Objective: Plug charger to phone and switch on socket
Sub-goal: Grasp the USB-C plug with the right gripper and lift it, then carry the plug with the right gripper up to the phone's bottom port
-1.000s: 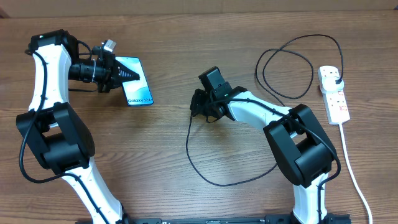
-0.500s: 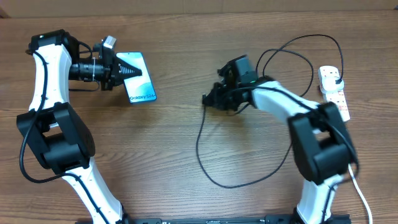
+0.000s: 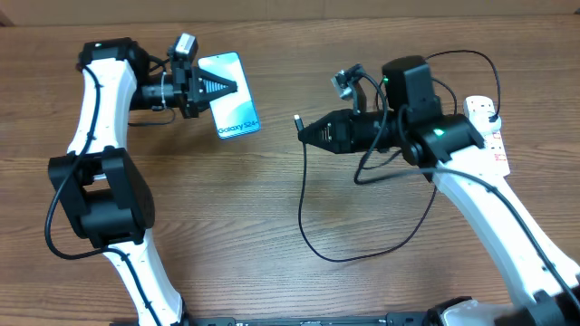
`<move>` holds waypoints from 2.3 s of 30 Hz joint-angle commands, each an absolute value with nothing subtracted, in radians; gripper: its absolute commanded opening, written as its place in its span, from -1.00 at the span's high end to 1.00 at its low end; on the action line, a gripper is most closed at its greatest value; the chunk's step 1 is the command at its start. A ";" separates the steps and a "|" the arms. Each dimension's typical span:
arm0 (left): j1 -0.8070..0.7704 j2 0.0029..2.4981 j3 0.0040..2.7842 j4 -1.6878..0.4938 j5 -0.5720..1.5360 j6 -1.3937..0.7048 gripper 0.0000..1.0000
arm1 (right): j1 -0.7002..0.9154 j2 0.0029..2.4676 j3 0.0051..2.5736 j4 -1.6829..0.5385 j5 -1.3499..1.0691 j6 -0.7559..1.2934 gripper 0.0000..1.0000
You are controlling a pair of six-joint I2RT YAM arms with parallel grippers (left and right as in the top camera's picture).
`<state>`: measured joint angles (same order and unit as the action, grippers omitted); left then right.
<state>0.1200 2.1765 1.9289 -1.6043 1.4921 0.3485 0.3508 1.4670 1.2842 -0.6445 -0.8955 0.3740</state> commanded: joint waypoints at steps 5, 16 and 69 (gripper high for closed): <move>0.073 2.171 1.947 -1.593 1.581 0.389 0.92 | 0.422 1.351 1.213 -0.668 -0.815 0.416 0.92; 0.068 2.171 1.947 -1.580 1.581 0.389 0.91 | 0.583 1.354 1.039 -0.339 -0.669 0.632 0.92; -0.020 2.171 1.947 -1.435 1.580 0.231 0.92 | 0.600 1.412 1.039 -0.257 -0.595 0.651 0.92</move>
